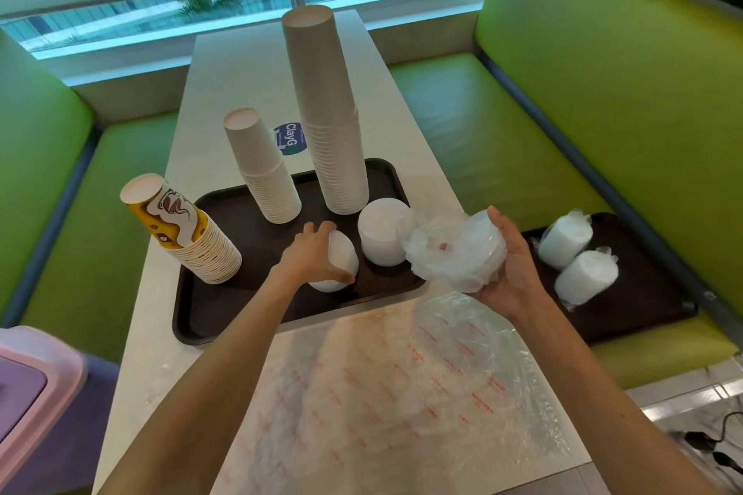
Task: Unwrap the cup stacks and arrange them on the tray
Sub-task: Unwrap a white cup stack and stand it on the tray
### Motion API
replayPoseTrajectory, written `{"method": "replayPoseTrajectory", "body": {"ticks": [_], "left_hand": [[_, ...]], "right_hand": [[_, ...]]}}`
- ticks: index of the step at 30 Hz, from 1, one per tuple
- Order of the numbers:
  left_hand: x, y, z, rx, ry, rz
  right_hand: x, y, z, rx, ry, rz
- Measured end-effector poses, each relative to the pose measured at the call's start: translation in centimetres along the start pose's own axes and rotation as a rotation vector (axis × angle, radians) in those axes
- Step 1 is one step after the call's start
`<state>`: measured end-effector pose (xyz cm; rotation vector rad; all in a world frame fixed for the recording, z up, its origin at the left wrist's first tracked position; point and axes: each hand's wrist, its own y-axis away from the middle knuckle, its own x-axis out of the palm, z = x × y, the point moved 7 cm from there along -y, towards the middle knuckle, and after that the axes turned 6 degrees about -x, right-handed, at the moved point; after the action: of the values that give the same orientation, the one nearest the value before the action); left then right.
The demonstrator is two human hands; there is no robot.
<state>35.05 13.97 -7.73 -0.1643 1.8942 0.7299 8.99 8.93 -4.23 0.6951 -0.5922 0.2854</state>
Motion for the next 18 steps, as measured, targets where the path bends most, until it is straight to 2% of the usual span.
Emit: {"method": "replayPoseTrajectory", "body": {"ticks": [10,18], "left_hand": [[0.28,-0.3,0.19,0.047,-0.062,0.047],[0.11,-0.86,-0.68,0.03,-0.073,0.02]], "right_hand": [[0.14,-0.19,-0.04,-0.002,0.003,0.009],[0.1,-0.09,0.03,-0.001,-0.005,0.016]]}}
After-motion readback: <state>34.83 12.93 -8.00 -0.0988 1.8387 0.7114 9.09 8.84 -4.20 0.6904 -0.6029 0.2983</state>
